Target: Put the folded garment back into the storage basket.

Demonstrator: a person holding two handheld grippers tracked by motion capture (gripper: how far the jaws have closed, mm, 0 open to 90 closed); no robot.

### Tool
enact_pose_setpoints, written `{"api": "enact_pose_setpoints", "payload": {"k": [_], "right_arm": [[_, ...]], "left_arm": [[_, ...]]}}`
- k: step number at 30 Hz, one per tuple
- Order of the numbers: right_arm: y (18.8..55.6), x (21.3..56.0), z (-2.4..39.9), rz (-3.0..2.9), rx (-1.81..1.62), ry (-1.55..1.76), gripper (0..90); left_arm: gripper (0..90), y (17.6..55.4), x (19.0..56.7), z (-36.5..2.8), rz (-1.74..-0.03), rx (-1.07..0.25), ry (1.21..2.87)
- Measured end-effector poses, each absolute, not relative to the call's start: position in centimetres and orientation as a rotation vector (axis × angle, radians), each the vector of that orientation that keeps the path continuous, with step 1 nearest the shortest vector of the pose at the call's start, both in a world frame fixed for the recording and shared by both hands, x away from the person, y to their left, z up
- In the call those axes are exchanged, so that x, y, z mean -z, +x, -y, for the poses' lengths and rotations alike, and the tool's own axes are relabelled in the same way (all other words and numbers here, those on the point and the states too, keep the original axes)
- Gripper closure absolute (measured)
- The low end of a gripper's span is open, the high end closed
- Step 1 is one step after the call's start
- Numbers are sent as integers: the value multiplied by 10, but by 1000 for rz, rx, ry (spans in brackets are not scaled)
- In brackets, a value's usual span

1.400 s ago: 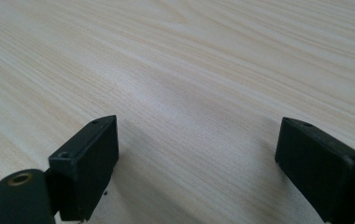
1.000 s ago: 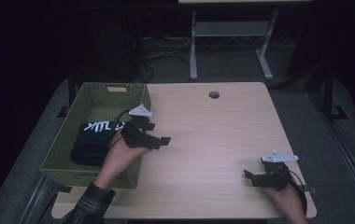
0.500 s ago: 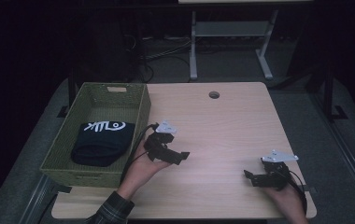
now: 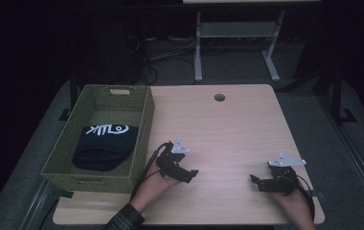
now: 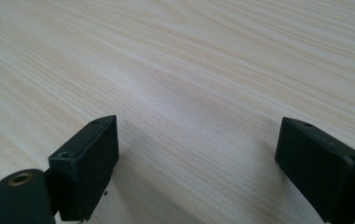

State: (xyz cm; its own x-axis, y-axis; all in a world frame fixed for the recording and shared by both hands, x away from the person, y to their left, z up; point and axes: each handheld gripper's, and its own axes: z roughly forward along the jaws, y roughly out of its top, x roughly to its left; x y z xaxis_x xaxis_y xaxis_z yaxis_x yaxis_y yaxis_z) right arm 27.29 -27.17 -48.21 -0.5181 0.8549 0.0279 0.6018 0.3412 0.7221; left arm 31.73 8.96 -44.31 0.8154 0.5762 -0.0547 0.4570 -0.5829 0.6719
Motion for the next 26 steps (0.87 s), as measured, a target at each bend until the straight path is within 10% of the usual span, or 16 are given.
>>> {"api": "enact_pose_setpoints", "payload": {"k": [26], "right_arm": [[273, 482, 272, -2255, -983, 1287, 131]], "left_arm": [[128, 315, 478, -91, -736, -311, 2250]]}}
